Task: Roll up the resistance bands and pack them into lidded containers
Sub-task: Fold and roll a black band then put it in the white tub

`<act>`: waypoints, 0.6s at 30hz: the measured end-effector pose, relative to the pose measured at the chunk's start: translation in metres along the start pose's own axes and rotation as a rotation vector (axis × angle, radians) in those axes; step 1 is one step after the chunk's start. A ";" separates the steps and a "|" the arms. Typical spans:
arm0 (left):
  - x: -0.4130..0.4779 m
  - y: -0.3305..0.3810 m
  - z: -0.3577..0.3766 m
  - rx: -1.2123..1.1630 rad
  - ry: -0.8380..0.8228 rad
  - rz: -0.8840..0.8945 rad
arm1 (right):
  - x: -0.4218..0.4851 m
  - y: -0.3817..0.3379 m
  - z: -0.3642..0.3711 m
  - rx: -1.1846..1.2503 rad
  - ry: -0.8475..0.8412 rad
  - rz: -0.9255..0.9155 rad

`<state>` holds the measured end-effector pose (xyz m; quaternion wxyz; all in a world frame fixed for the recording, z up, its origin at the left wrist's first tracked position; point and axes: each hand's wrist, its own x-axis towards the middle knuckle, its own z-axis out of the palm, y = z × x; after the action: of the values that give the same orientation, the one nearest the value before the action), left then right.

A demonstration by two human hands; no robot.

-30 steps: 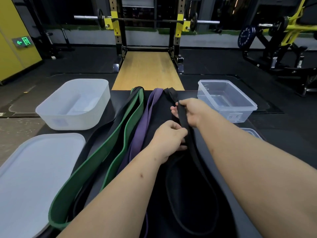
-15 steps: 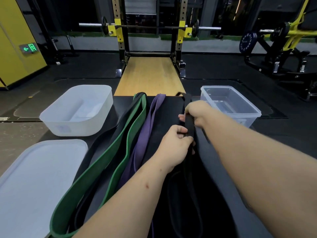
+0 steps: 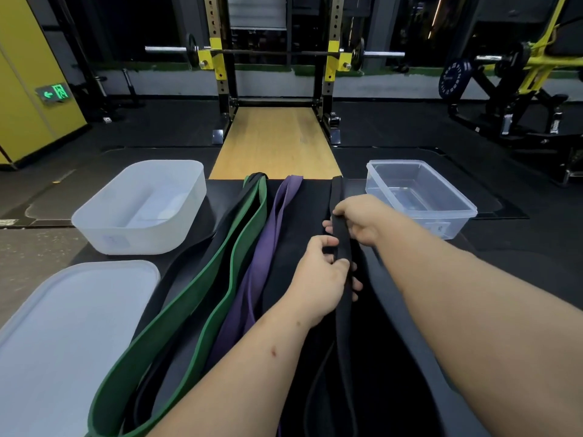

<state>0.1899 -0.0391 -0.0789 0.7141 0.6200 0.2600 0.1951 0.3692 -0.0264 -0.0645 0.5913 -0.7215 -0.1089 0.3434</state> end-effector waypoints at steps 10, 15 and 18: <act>0.004 0.001 -0.001 -0.030 0.040 -0.035 | -0.010 -0.015 0.014 0.030 -0.047 -0.086; 0.000 0.003 -0.005 -0.038 0.006 -0.066 | -0.016 -0.005 0.020 0.094 0.116 0.066; 0.001 0.006 -0.008 -0.067 0.006 -0.036 | -0.014 -0.019 0.028 0.185 0.049 -0.113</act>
<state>0.1861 -0.0314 -0.0738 0.7373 0.5903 0.2664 0.1926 0.3456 -0.0074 -0.0437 0.6764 -0.6647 -0.1028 0.3003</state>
